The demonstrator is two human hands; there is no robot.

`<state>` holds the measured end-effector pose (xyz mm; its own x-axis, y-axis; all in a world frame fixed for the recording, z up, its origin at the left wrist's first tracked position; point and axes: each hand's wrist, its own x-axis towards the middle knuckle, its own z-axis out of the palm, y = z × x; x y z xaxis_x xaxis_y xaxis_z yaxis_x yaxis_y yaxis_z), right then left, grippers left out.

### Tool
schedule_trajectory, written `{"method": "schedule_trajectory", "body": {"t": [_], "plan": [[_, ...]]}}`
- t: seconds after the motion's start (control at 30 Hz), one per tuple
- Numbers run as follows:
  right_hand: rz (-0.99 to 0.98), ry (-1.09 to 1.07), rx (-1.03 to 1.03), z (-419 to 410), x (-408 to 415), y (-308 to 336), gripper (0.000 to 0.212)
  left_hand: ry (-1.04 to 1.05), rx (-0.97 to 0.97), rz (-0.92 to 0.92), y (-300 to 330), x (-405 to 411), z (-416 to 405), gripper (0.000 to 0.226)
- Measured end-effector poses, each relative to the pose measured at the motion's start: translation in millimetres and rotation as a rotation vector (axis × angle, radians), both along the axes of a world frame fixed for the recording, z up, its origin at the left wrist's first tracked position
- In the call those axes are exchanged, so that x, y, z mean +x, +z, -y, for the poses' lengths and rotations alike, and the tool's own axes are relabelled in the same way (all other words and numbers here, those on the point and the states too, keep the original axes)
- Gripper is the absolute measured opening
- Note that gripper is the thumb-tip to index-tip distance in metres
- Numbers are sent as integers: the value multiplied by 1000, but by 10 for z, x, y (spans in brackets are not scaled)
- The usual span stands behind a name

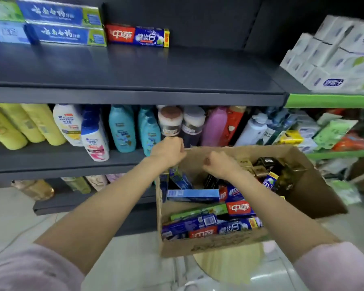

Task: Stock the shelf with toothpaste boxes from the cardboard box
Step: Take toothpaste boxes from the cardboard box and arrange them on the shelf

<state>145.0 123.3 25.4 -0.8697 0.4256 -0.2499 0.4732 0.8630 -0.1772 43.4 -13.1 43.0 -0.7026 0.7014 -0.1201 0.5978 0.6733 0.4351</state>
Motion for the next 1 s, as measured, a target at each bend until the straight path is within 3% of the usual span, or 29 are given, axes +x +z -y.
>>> {"method": "schedule_trajectory", "body": {"t": [0.17,0.33,0.47,0.6,0.7,0.87,1.0], "plan": [[138,152,6,-336,56,-627,41,-94,-258,-89,-596,133,-285,41],[350,389,286,-482,88,-1057,48,-155,-493,-172,-1077,253,-293,58],[507,543,517,-445,70,-1204,42,-132,-515,-254,-1189,286,-291,63],[495,646,603,-385,71,-1263,37,-77,-515,-313,-1205,292,-354,70],[350,609,470,-452,68,-1209,38,-40,-504,-424,-1200,299,-456,61],[-80,310,-155,-594,64,-1060,34,-88,-644,-591,-1251,340,-572,43],[-245,86,-477,-574,94,-993,27,-103,-633,-639,-1301,329,-590,44]]}}
